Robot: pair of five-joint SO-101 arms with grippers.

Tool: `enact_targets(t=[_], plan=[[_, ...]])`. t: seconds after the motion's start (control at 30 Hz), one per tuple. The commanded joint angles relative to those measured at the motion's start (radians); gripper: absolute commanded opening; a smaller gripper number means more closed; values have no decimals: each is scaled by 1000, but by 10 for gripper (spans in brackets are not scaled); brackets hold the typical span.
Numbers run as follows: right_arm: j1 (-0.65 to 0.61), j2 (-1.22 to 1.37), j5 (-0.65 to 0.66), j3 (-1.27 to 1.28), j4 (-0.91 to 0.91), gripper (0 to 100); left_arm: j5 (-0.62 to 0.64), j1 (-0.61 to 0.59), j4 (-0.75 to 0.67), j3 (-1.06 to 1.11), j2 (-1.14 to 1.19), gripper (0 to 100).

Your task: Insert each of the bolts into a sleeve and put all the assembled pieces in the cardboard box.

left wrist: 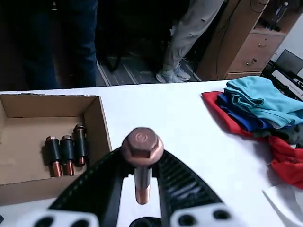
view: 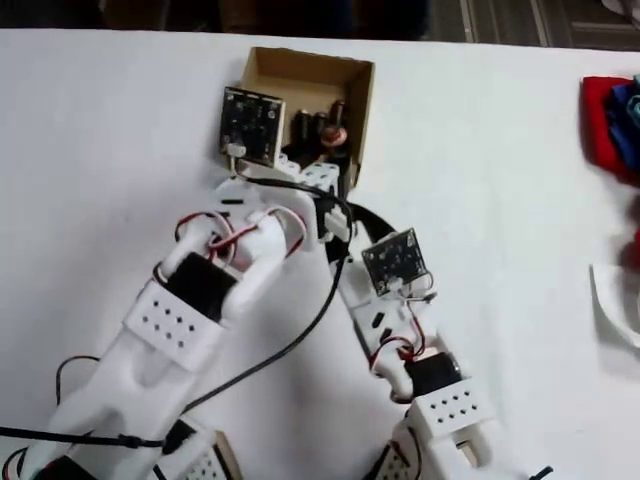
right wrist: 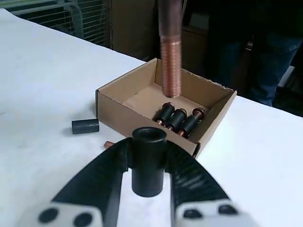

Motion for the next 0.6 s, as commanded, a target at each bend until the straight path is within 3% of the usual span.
enact_targets(t=[0.0, 0.57], plan=[[41, -22, -11, -6, -84, 20, 11, 14, 6, -2, -9, 24], [51, -22, -11, -12, -114, 20, 12, 18, 0, 68, -2, 24]])
